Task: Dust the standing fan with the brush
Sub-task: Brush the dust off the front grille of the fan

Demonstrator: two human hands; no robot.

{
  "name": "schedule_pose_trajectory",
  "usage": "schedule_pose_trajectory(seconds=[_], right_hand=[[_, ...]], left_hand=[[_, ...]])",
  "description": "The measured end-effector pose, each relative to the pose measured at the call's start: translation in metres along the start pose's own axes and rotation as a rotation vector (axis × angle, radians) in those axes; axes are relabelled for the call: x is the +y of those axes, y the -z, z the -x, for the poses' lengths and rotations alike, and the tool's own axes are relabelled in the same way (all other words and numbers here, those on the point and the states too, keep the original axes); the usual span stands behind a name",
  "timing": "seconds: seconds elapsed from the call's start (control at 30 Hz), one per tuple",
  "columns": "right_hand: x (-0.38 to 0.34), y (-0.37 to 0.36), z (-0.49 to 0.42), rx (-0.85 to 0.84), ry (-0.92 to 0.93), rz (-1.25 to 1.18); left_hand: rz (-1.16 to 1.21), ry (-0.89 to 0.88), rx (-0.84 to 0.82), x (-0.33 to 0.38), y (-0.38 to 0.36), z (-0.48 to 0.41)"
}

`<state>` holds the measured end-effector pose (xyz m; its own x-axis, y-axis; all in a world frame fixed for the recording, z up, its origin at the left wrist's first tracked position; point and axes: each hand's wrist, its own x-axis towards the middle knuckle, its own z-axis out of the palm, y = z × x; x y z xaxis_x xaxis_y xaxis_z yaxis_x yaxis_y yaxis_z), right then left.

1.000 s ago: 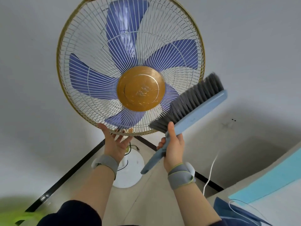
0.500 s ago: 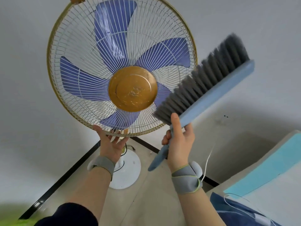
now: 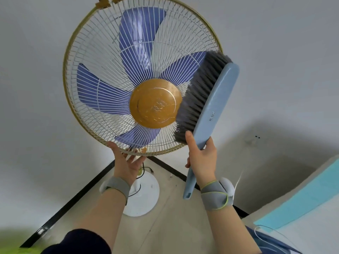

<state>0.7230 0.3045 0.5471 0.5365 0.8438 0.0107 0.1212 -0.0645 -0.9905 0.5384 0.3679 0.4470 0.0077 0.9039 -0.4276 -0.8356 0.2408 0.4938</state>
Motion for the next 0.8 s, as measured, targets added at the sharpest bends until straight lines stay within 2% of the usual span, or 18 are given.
schedule_pose_trajectory(seconds=[0.3,0.47,0.57,0.7,0.8], right_hand=[[0.016,0.007,0.001,0.046,-0.121,-0.070],[0.028,0.009,0.003,0.059,-0.269,-0.118],[0.027,0.013,0.004,0.125,-0.305,-0.166],[0.020,0.011,0.014,0.264,-0.304,-0.341],[0.010,0.002,0.026,0.209,-0.243,-0.543]], left_hand=[[-0.123,-0.023,-0.034,-0.002,-0.001,0.004],[-0.104,-0.018,-0.010,-0.003,-0.003,0.009],[-0.104,-0.012,-0.021,-0.002,-0.001,0.012],[-0.146,-0.039,-0.030,-0.004,0.001,0.014],[-0.164,-0.062,-0.034,-0.006,-0.001,0.017]])
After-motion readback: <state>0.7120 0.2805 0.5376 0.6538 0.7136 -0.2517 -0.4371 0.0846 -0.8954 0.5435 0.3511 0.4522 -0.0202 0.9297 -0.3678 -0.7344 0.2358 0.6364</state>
